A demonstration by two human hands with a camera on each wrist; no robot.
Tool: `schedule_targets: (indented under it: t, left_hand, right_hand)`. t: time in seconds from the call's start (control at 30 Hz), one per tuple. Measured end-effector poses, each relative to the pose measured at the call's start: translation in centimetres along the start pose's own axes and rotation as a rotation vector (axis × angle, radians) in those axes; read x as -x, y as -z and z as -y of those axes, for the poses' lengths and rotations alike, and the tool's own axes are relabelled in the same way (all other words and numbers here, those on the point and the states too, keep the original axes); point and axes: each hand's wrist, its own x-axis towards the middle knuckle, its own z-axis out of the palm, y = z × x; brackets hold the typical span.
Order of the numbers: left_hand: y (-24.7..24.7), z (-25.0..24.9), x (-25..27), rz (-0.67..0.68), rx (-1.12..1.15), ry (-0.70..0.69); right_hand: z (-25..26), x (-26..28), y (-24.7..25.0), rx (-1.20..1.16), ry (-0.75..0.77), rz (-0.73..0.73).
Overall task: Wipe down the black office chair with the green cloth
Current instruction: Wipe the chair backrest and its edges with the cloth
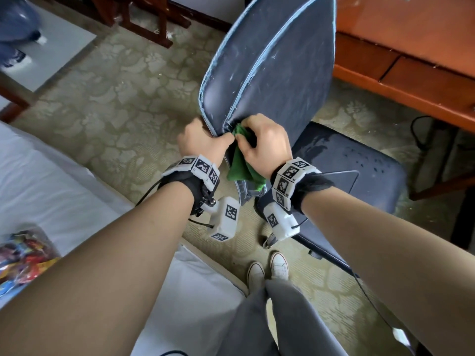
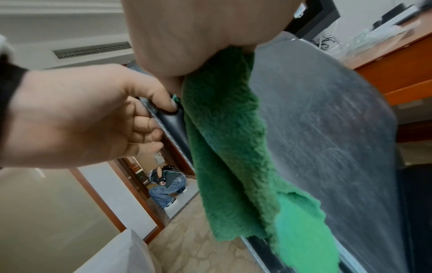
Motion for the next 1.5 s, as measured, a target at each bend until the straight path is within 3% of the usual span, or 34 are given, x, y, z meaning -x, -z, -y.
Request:
schedule_targets:
  t: [0.33,0.57,0.83,1.07,1.33,1.5]
  left_hand:
    - [0.5,0.8,3.2,-0.027,0.009,-0.014]
    - [0.2,1.2,4.1,-0.084,0.01,-0.025]
    - [-1.1,3.4,4.3,-0.086,0.017,-0.066]
    - [-1.5,4.0,4.2,-0.119,0.039,-0.089]
    - [-1.2,4.1,5.0,-0.109,0.048,-0.154]
    - [-1.1,4.5,5.1,-0.101,0.056,-0.162]
  right_hand:
    - [1.4,2.5,0.6,-0.021,-0.031,-0.021]
    - [-0.5,4.4,-0.1,0.016,-0.062,0.079]
    - [-0.9,5.4,-1.1,-0.085,-0.038,-0.09]
    - [-1.8,6.0,-2.3,-0.058,-0.055,-0.081]
    - [-0.3,5.8,-2.8,-0.064,-0.042,-0.19]
    - [-3.4,9.1,-3.8,0.007,-0.143,-0.11]
